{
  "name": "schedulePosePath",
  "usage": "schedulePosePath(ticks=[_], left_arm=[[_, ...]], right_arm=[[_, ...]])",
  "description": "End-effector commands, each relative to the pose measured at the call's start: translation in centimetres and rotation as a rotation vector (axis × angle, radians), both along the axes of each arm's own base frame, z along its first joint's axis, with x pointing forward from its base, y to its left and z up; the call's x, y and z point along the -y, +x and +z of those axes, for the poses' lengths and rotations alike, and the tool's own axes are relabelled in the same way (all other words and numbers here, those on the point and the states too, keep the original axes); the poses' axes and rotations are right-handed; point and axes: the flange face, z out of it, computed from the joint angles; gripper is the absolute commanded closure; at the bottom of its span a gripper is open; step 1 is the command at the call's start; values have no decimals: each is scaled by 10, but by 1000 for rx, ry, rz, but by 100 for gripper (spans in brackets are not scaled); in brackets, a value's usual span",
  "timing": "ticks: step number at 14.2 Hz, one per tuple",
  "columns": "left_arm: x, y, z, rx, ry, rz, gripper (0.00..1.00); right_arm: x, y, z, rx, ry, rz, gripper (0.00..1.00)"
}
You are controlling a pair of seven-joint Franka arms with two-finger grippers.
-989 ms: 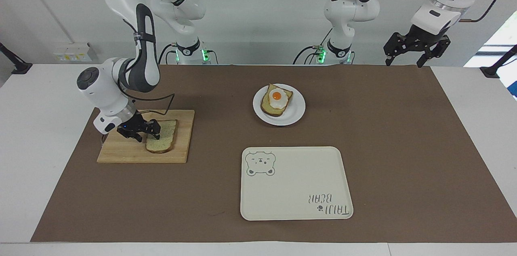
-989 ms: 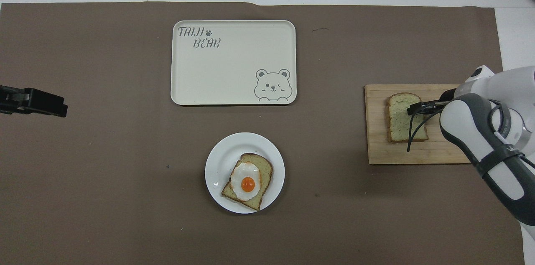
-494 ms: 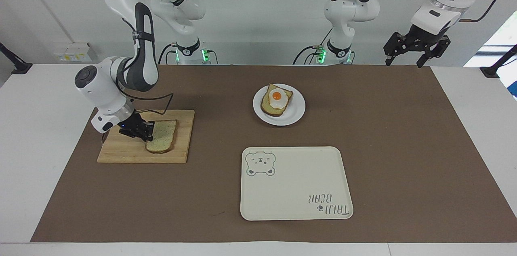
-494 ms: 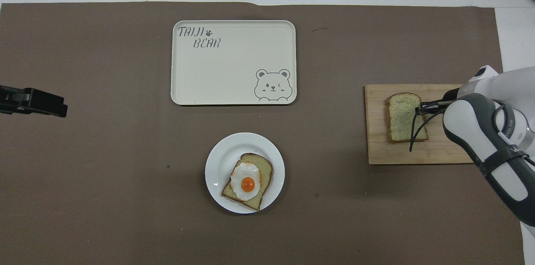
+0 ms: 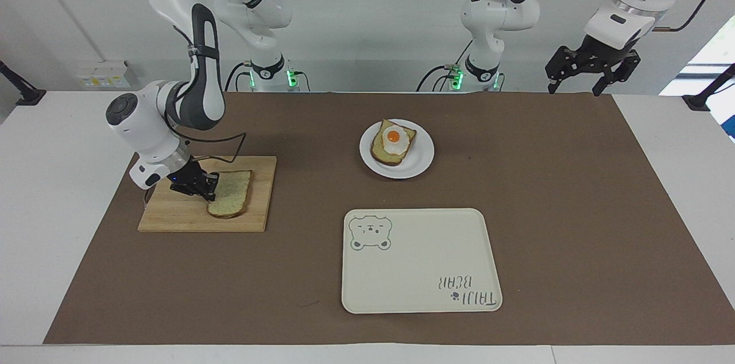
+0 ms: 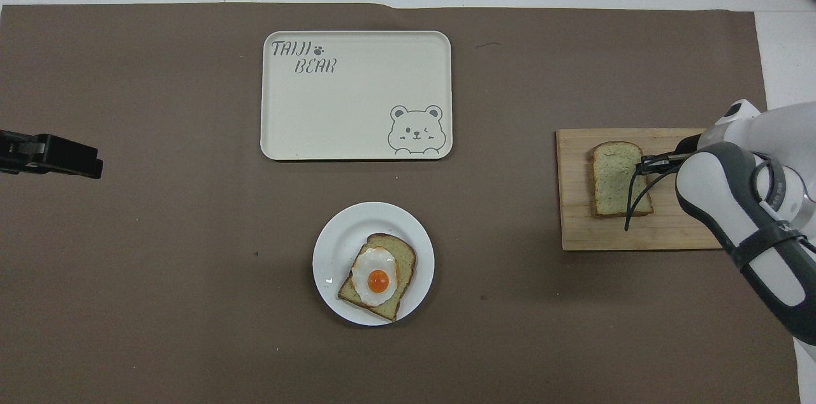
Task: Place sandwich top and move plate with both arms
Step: 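Close the right gripper on the bread slice edge and lift it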
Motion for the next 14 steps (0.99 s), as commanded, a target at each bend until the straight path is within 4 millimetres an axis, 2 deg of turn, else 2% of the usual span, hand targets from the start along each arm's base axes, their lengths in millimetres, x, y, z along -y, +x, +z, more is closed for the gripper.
schedulePosePath(ticks=[1,2,7,10,14], left_arm=[[-4,-2,5,13,3,11,0],[-4,-2,5,13,3,11,0],[-4,-2,5,13,3,11,0],[-4,-2,5,13,3,11,0],[-3,-2,5,13,3,10,0]], right_arm=[[0,0,-1,13,21,14,100],[1,1,0,15,22,13,100],[-4,14,38,-18,51,26,100],[-6,16,52,-42,65,21,100],[-16,20,85,-83,87,-11,100]])
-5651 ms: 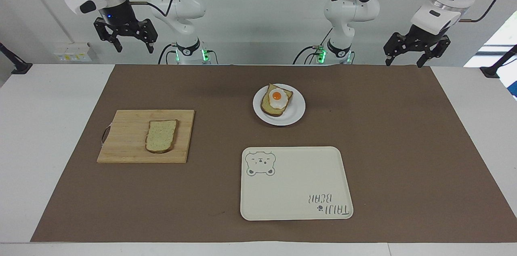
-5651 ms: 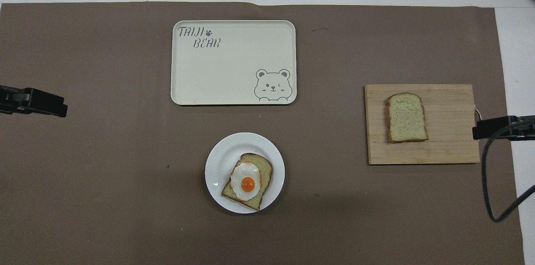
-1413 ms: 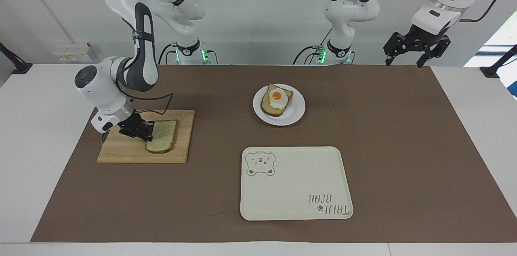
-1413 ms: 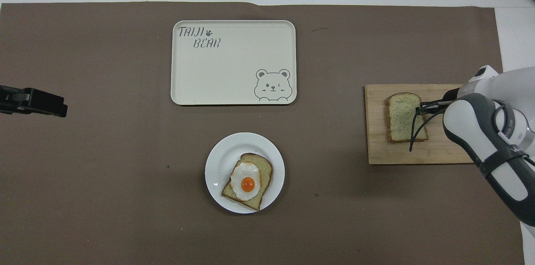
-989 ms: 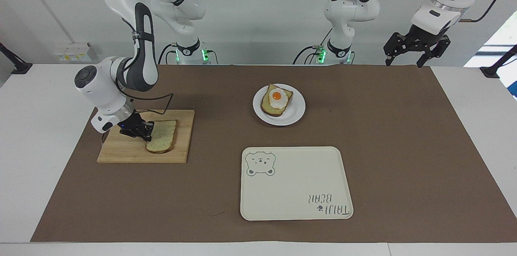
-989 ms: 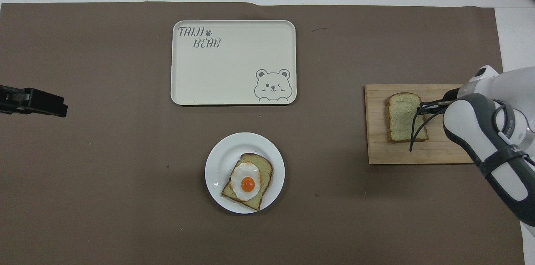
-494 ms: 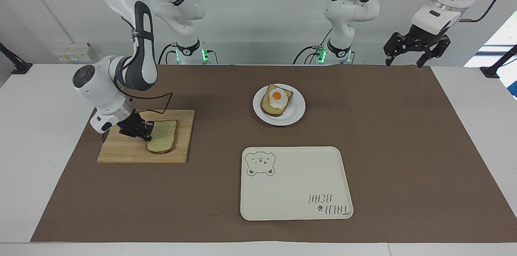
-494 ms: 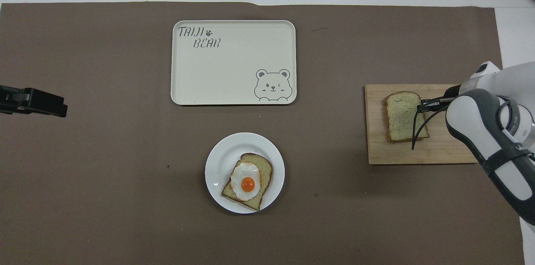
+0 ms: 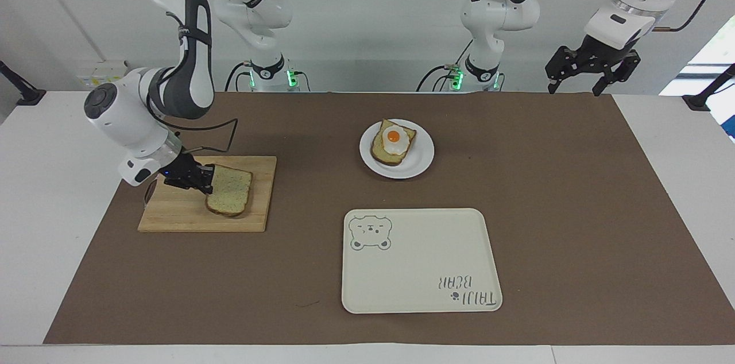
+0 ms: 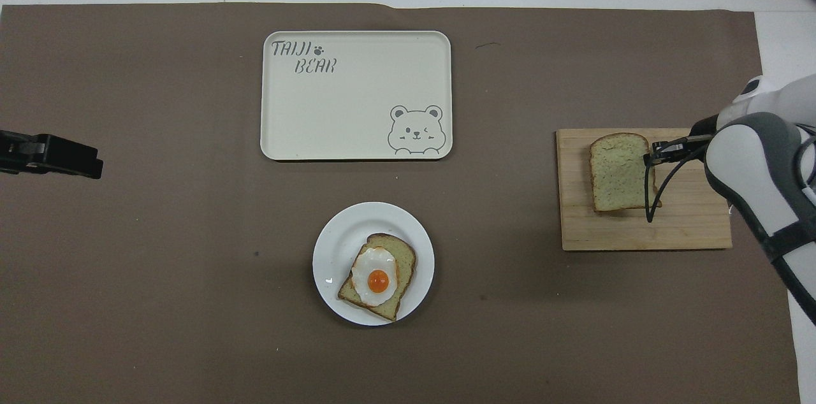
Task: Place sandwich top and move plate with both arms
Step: 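Close the right gripper on the bread slice edge and lift it, then carry the bread slice with the right gripper over the egg plate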
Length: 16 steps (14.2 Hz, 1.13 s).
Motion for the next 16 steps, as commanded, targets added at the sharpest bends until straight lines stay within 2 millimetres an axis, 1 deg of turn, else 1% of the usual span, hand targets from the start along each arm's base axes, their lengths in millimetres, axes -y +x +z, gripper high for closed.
schedulePosePath(ticks=[1,3,5,6,9,10,11,12,14,15,16], left_arm=[[-3,-2,5,13,3,10,0],[-4,-2,5,13,3,11,0],[-4,-2,5,13,3,11,0],[-4,-2,5,13,3,11,0],[-4,-2,5,13,3,11,0],[-4,-2,5,13,3,11,0],[-4,-2,5,13,3,11,0],[-4,-2,5,13,3,11,0],[-3,-2,5,13,3,10,0],[-4,-2,5,13,3,11,0],[-4,-2,5,13,3,11,0]], right_arm=[[-9,4,34,-28,47,-40,100],[-19,3,48,-53,102,-59,100],[-29,0,52,-81,144,-87,100],[-41,-1,51,-97,151,-92,100],[-87,-1,50,-142,150,-146,100],[-102,-2,52,-144,151,-147,100],[-115,-4,50,-156,150,-145,100],[-137,-6,50,-163,147,-133,100],[-169,-8,51,-153,139,-113,100],[-183,-11,52,-154,138,-92,100],[-191,-15,52,-157,134,-88,100]])
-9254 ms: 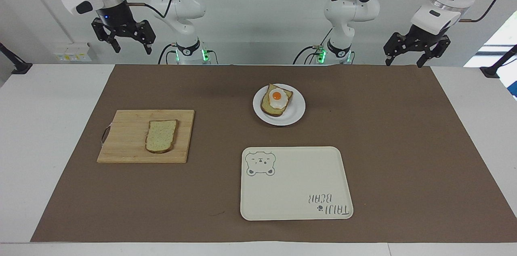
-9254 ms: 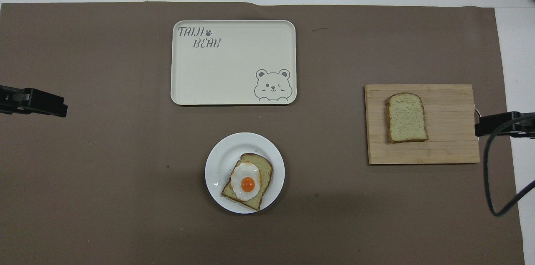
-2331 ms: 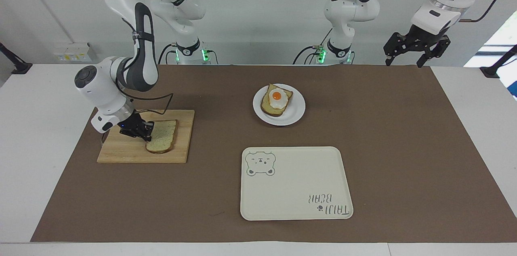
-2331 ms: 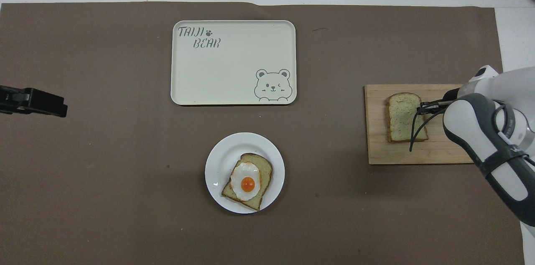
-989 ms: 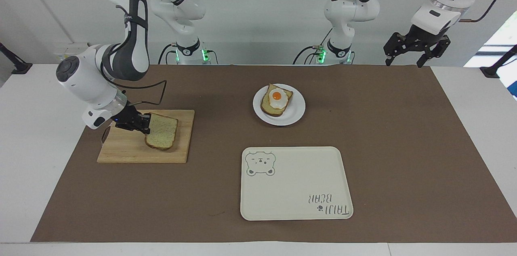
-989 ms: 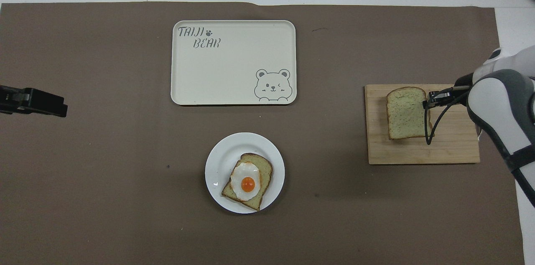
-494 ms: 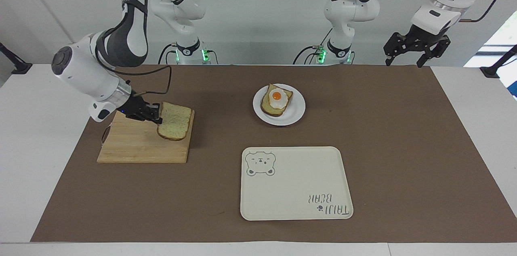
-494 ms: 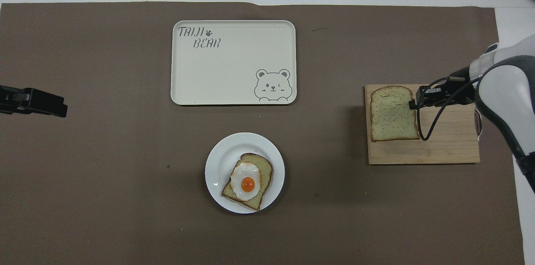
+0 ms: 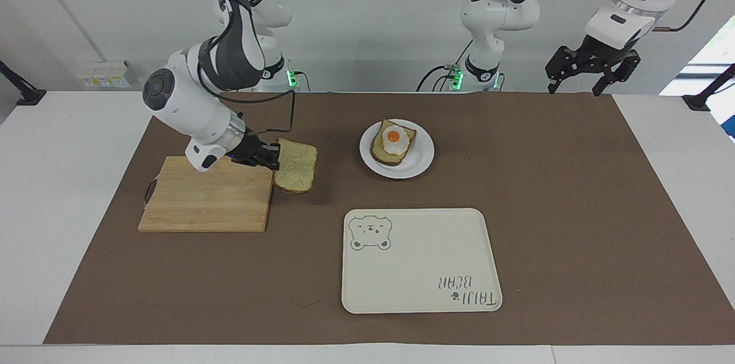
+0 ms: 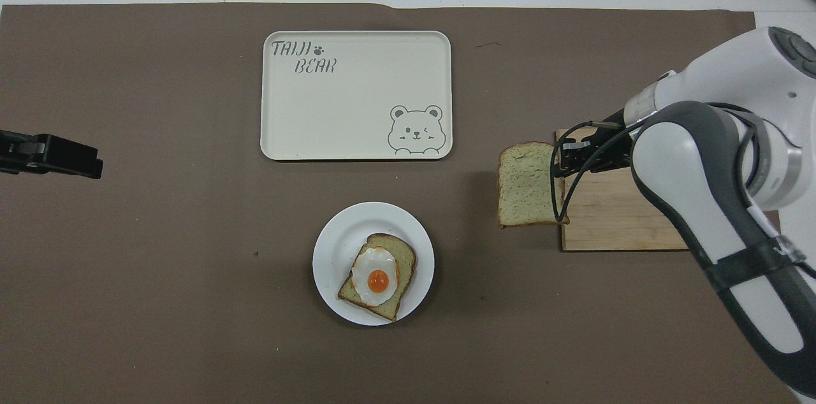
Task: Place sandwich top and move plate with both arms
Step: 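Carry the bread slice with the right gripper over the egg plate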
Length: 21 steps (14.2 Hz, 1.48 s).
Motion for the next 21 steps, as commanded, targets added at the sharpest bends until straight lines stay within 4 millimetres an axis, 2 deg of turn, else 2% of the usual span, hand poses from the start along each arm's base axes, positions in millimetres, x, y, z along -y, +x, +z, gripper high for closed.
schedulePosePath(ticks=[1,4,8,12,15,21], left_arm=[[-4,-2,5,13,3,11,0],[-4,-2,5,13,3,11,0],[-4,-2,5,13,3,11,0],[-4,-2,5,13,3,11,0],[-4,-2,5,13,3,11,0],[-4,-2,5,13,3,11,0]], right_arm=[[-24,-12,3,1,11,-8,100],[-56,-23,6,-28,93,-30,100],[-97,-34,11,-51,119,-58,100],[-145,-48,9,-51,174,-84,100],[-179,-63,-2,-54,194,-58,100],[-223,-96,-31,-45,177,4,100]])
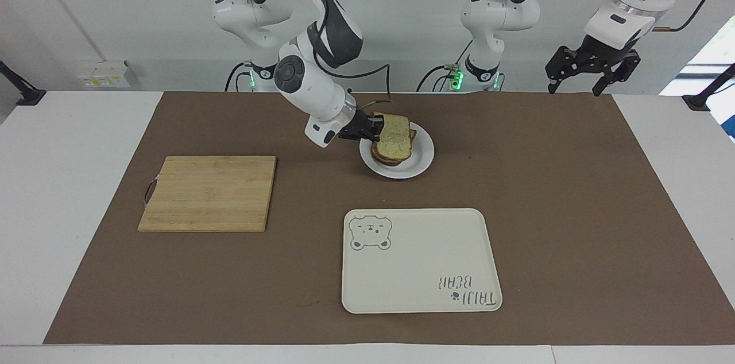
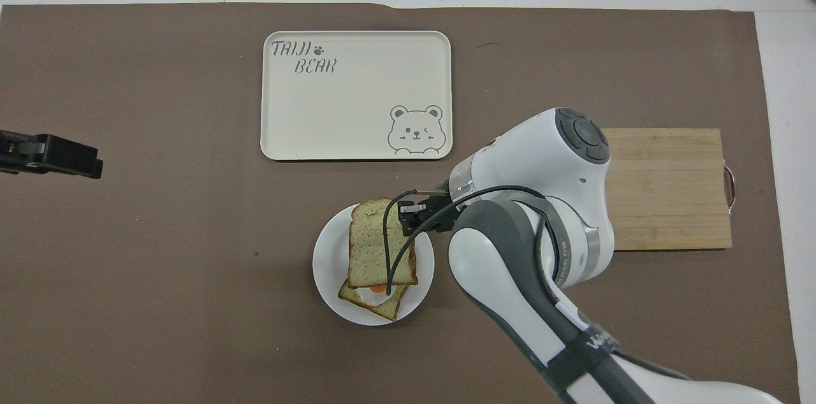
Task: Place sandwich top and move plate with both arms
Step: 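Carry the bread slice with the right gripper over the egg plate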
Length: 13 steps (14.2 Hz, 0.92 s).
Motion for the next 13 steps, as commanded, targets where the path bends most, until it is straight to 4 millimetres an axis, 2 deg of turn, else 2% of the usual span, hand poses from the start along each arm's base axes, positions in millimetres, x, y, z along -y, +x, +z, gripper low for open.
schedulePosePath(ticks=[1,4,6,11,13], left_arm=[[-4,-2,5,13,3,11,0],[-3,-2,5,13,3,10,0],[-4,-2,5,13,3,11,0],[-3,-2,5,13,3,10,0],[-4,-2,5,13,1,11,0]], right_arm=[[-10,-19,-18,4,9,-19,100],[-18,-32,-47,24,13,7,100],[-28,-41,-49,21,11,26,100],[-19,-49,-80,37,-14,31,100],[-24,-53,-85,34,-17,41,100]])
